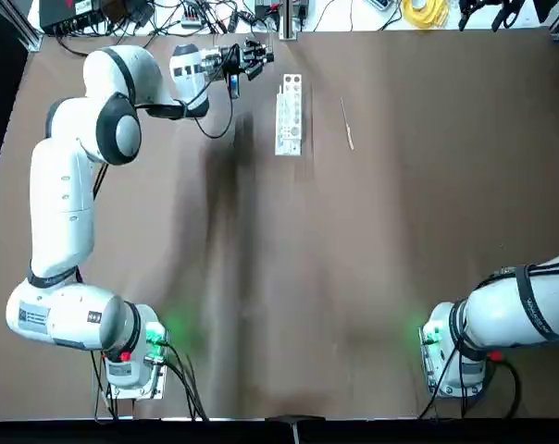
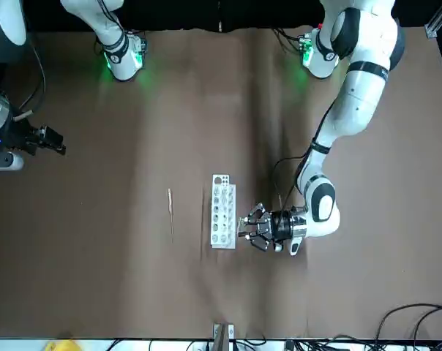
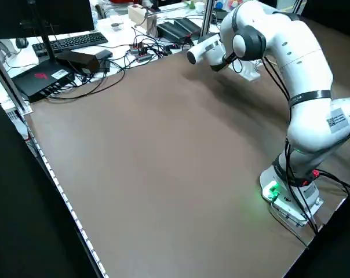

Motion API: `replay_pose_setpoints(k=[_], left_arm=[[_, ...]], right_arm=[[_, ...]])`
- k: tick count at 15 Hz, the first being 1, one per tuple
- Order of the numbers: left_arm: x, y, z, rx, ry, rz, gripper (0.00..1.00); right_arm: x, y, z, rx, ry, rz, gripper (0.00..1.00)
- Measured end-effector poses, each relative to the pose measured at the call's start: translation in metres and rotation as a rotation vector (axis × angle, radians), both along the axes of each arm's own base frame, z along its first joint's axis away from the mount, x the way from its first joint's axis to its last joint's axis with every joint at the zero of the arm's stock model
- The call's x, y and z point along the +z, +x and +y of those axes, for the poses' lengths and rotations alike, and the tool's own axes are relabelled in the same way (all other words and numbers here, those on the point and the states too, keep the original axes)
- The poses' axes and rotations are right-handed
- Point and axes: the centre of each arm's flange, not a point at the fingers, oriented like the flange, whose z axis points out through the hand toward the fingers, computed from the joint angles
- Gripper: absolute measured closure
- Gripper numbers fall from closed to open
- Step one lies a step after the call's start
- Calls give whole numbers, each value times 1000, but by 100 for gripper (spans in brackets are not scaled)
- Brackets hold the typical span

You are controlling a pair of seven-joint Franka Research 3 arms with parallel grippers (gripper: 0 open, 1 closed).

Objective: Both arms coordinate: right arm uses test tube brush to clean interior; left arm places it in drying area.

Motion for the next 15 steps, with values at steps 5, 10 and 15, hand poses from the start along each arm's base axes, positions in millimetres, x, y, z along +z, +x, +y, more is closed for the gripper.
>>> replay_pose_setpoints(k=[5,10,15], left_arm=[[-21,3,-20,-1,-4,-1,74],[-37,3,-24,4,-12,13,74],[-48,1,-23,5,-10,24,74]], right_arm=[[0,0,0,0,0,0,0],[0,0,0,0,0,0,0],[0,0,0,0,0,1,0]])
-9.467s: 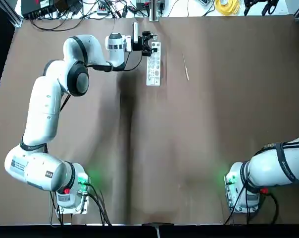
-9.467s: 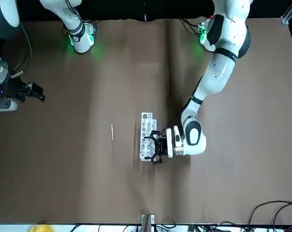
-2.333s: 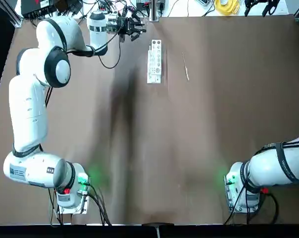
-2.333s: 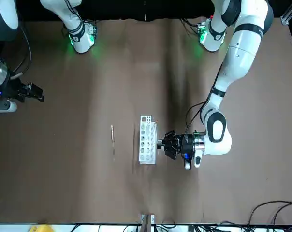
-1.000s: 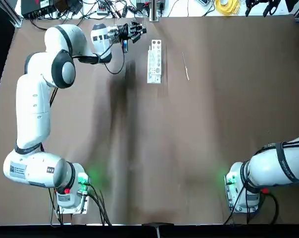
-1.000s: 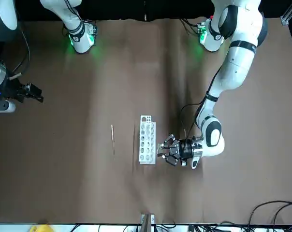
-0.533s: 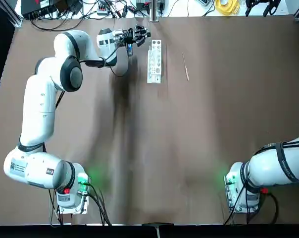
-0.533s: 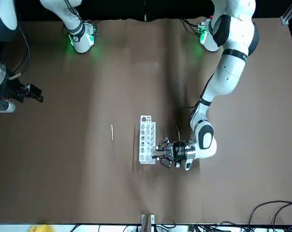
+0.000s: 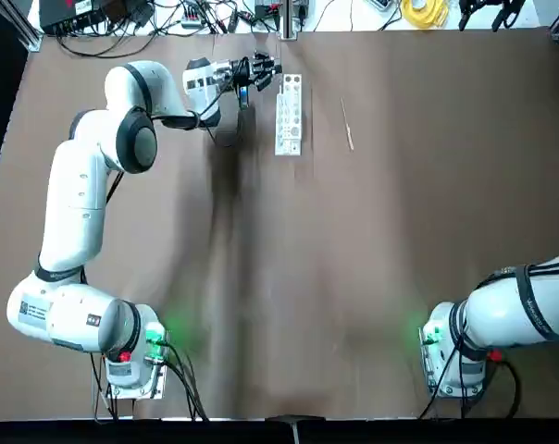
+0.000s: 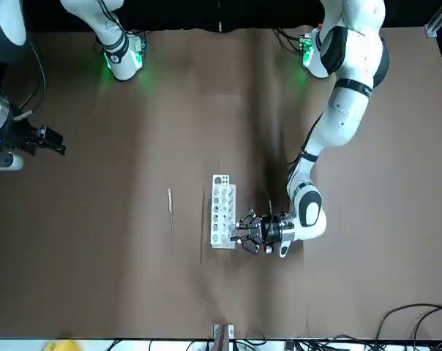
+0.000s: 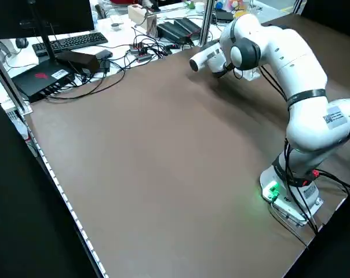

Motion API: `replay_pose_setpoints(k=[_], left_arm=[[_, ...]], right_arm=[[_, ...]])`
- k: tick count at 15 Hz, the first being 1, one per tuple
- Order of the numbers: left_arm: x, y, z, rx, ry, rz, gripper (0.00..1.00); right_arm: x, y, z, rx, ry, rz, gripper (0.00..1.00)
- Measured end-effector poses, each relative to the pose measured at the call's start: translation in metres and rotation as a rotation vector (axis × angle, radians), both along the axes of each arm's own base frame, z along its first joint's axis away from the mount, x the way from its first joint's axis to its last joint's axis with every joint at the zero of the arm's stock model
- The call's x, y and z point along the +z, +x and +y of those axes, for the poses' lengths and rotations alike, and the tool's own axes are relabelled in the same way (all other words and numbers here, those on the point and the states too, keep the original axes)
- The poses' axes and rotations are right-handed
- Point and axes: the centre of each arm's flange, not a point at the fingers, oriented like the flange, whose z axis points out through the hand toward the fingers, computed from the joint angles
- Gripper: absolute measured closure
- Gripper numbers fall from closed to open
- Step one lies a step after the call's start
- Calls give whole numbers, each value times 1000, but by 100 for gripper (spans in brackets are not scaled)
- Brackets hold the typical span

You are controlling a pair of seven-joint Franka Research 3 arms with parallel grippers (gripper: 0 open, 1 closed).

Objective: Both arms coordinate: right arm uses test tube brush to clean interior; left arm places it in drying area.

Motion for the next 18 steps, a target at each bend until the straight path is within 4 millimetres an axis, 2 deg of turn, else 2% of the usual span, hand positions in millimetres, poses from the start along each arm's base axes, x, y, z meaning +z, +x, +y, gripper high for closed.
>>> replay_pose_setpoints(k=[18], left_arm=[[-34,-9,3,5,18,-39,74]], right_arm=[[-1,0,1,1,0,3,0]])
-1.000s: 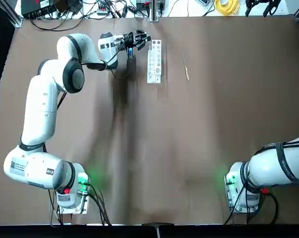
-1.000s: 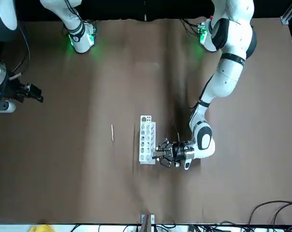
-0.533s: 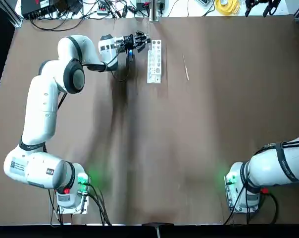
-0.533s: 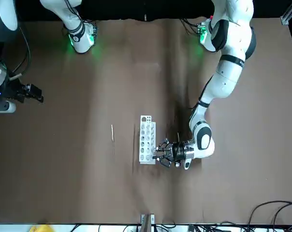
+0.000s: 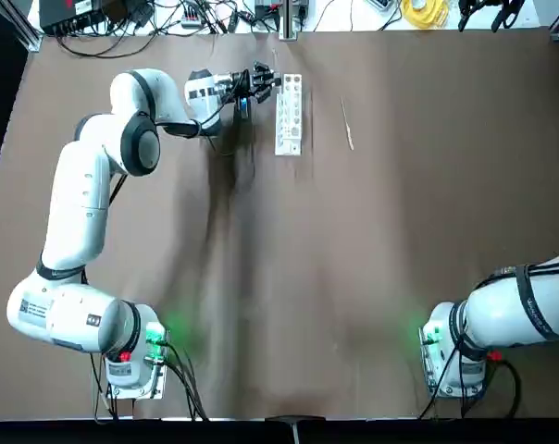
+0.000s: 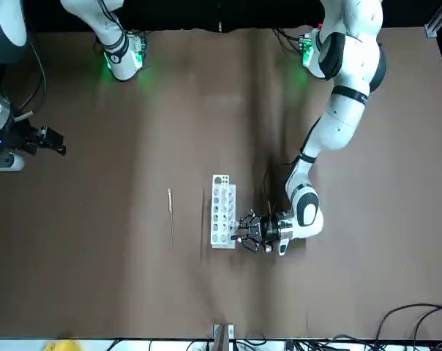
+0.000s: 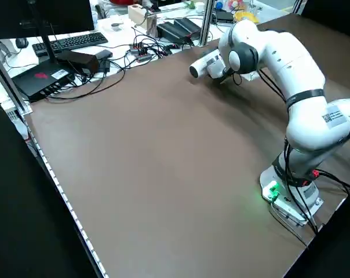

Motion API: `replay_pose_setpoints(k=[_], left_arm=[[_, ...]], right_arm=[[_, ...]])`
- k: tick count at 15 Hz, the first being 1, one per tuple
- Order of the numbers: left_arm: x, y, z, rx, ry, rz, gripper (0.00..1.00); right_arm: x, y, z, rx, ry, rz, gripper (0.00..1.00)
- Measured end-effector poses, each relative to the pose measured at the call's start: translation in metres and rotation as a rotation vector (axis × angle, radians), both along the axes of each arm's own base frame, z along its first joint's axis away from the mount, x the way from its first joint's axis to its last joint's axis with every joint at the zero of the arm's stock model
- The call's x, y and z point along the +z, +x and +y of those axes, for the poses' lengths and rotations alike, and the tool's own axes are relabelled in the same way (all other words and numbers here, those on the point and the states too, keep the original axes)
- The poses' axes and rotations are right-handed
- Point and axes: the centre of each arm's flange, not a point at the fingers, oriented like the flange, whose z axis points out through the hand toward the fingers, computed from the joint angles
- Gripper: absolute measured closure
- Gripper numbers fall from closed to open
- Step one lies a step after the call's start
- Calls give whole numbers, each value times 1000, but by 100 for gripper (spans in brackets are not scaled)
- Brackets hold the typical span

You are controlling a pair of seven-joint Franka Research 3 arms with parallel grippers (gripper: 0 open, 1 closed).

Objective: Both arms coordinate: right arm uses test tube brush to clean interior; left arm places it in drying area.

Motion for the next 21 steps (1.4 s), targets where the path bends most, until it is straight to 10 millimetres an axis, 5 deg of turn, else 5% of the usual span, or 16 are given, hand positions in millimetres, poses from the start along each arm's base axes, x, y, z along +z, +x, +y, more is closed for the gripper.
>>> replay_pose_setpoints(k=[10,12,18,21], left_arm=[[-10,-4,0,1,12,-62,65],[-10,-3,0,-1,16,-71,57],[-7,2,5,3,24,-84,1],[7,13,16,-14,40,-68,0]], right_arm=[[0,0,0,0,0,0,0],[0,0,0,1,0,0,0],[-1,0,1,2,0,3,0],[-2,1,1,2,0,3,0]])
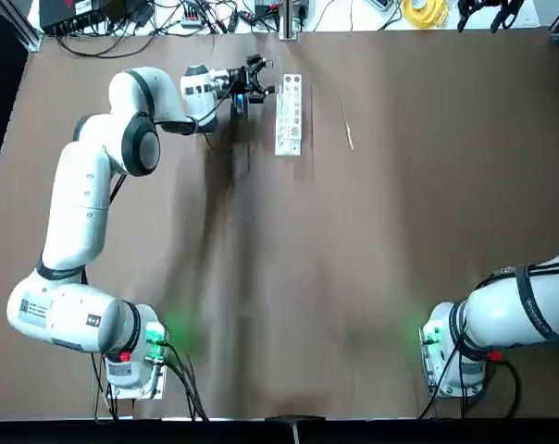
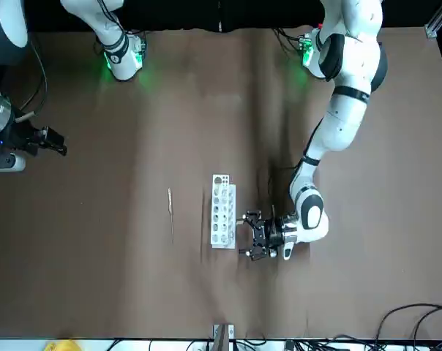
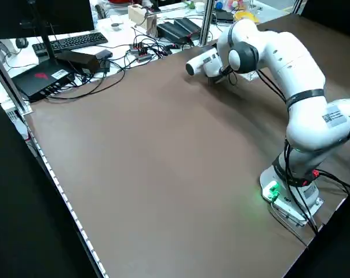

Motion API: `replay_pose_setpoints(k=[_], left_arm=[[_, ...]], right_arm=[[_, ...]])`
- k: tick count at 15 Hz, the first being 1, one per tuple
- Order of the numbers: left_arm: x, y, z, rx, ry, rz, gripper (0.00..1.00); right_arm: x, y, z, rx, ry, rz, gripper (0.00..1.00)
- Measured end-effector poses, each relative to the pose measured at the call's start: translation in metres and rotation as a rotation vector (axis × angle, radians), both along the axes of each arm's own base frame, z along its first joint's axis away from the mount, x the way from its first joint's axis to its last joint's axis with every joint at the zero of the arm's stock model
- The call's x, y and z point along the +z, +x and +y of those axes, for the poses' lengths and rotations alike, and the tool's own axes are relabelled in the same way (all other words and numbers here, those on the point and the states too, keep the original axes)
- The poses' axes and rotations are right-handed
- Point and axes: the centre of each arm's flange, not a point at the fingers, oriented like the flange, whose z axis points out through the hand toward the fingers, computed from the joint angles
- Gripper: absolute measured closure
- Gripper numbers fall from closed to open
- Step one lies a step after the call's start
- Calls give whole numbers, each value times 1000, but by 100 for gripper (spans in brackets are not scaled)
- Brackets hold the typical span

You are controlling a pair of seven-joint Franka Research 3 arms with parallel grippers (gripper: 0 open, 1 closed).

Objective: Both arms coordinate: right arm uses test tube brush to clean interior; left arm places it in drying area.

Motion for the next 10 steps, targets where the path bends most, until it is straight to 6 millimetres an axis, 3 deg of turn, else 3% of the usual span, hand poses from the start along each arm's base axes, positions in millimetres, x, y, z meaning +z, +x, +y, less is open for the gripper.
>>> replay_pose_setpoints(k=[4,7,10], left_arm=[[49,17,27,-141,160,-37,0],[101,31,77,-287,393,-188,0],[151,32,124,-466,622,-302,0]], right_arm=[[0,0,0,0,0,0,0],[0,0,0,0,0,1,0],[0,0,0,1,0,1,0]])
